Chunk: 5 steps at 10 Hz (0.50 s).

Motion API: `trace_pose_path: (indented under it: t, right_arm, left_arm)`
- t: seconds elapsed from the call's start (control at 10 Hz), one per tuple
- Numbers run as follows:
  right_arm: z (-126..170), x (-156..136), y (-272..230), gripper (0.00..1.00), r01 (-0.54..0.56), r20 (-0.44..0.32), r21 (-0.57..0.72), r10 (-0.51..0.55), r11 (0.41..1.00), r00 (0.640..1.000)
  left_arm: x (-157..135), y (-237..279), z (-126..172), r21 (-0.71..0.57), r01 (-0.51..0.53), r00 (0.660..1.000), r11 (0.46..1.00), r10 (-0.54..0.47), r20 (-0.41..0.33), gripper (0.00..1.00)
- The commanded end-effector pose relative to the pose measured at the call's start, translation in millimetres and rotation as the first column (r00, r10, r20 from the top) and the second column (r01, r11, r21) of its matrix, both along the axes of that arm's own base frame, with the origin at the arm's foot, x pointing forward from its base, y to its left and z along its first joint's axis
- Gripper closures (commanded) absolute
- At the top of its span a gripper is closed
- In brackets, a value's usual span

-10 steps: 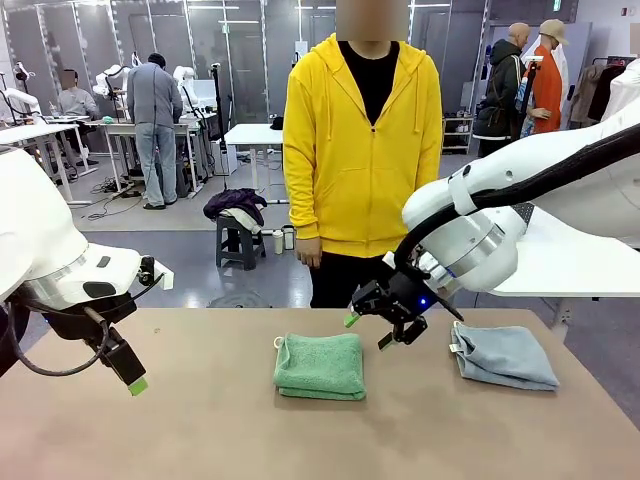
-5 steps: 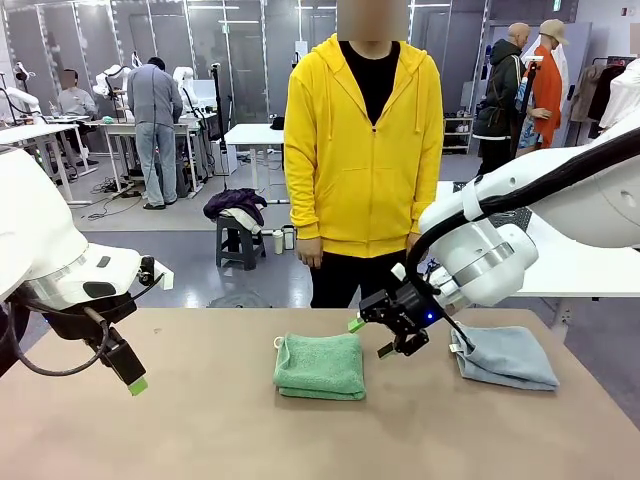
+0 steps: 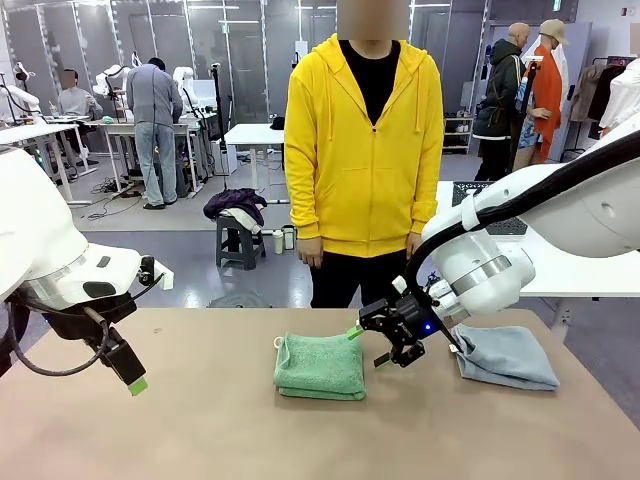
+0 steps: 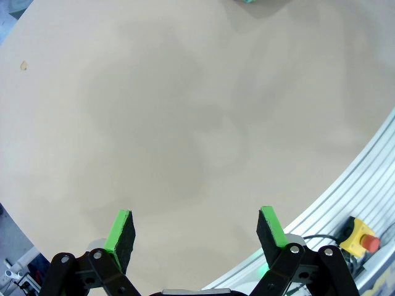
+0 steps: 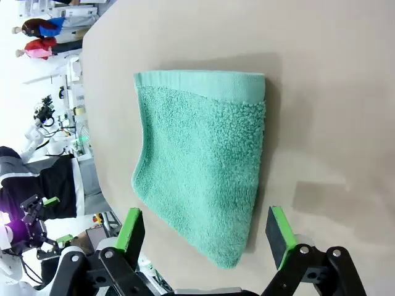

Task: Fold the towels and place them in the basket.
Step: Stack the folded Towel with hook on the right side of the table.

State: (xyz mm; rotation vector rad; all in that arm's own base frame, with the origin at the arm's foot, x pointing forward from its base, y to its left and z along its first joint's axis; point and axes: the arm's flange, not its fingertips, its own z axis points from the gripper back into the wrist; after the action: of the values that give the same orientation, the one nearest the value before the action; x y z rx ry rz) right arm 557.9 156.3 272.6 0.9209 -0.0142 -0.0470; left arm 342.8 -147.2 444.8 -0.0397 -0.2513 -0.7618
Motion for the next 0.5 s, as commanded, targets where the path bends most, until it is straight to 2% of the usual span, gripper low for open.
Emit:
trace_pose_path:
  t: [0.0,0.4]
  right_arm:
    - [-9,8,3,0.00,-0.002,0.012,0.055,0.001,0.999,1.000]
    - [-20,9,19,0.00,-0.005,-0.001,0.069,0.005,0.998,1.000]
  left_arm:
    - [2,-1,-1,0.003,0.003,1.000,1.000,-0.003,0.012,0.00]
    - [2,-1,-1,0.003,0.003,1.000,1.000,-0.003,0.012,0.00]
